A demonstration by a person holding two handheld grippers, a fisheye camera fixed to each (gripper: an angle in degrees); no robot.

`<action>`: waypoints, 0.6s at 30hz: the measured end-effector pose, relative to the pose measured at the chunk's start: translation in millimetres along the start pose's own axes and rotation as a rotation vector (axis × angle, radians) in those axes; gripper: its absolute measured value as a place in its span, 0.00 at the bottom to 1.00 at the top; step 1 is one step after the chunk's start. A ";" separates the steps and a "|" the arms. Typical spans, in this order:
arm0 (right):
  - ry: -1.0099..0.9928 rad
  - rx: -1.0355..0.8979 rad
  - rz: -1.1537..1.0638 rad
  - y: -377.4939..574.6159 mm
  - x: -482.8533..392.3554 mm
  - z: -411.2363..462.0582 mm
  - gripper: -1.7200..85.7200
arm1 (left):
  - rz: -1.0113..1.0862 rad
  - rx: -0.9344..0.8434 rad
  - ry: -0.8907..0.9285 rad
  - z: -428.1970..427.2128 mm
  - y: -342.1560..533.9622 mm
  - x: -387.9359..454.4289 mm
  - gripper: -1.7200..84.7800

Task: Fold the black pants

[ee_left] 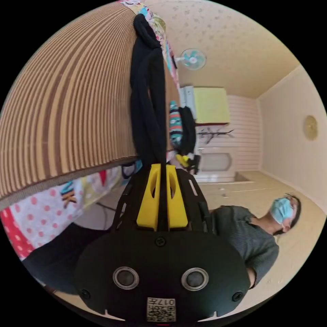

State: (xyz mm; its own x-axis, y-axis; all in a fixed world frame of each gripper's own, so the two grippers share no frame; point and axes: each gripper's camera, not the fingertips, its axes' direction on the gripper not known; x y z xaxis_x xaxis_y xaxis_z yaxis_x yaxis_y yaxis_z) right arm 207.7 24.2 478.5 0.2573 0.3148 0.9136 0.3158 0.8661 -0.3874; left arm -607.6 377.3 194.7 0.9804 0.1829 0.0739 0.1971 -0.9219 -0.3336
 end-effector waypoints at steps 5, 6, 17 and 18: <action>0.025 -0.002 0.076 1.2 24.9 -20.0 0.16 | -0.218 0.290 -0.061 -25.6 114.6 -60.3 0.05; 0.025 -0.010 0.084 1.3 28.0 -21.0 0.17 | -0.274 0.262 -0.298 -28.8 131.8 -63.4 0.04; 0.092 -0.391 0.012 7.2 56.2 30.9 0.11 | 0.416 0.222 -0.888 9.6 166.0 50.4 0.01; 0.077 -0.361 0.004 10.4 54.1 25.1 0.09 | 0.447 0.228 -0.856 14.0 166.6 50.0 0.01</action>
State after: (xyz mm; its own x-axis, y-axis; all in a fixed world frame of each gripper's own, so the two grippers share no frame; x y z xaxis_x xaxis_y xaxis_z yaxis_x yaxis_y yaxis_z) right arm 202.0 60.0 526.9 0.3234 0.2760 0.9051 0.6129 0.6677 -0.4225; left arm -525.7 237.6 129.7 0.6217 0.1019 -0.7766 -0.2833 -0.8951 -0.3443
